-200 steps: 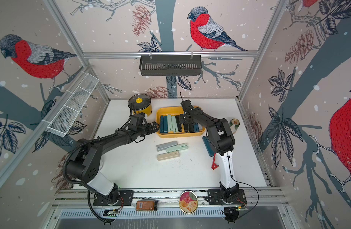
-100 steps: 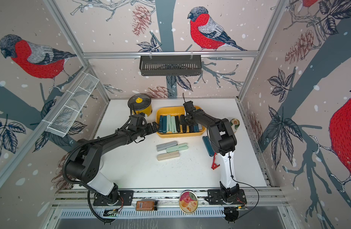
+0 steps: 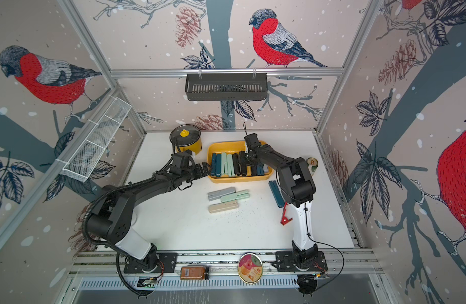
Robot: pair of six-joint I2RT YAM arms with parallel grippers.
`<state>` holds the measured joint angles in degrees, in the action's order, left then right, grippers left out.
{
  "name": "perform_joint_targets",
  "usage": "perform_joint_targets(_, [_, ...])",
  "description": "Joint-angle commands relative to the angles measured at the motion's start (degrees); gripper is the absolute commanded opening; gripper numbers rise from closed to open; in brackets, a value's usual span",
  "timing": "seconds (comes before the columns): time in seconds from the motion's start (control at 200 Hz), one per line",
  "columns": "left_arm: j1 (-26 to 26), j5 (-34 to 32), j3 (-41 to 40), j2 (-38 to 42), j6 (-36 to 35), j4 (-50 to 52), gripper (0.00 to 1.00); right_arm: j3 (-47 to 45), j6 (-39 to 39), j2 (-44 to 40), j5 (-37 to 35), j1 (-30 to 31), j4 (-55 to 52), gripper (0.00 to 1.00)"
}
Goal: Put the pruning pliers into the storage box
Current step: Place the pruning pliers in the storage box.
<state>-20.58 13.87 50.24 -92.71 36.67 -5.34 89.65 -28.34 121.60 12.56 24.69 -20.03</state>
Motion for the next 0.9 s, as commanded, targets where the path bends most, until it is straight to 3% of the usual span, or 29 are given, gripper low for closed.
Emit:
perform_joint_targets(0.0, [0.1, 0.11, 0.03, 0.33, 0.07, -1.42, 0.98, 0.26, -0.38, 0.1, 0.63, -0.19, 0.72, 0.59])
perform_joint_targets(0.51, [0.1, 0.11, 0.02, 0.11, 0.17, -1.48, 0.98, -0.73, -0.61, -1.65, -0.15, -0.67, 1.13, 0.59])
perform_joint_targets(0.895, [0.1, 0.46, 0.0, 0.14, 0.41, -1.91, 0.98, 0.16, -0.64, -0.06, 2.83, -0.08, 1.97, 0.7])
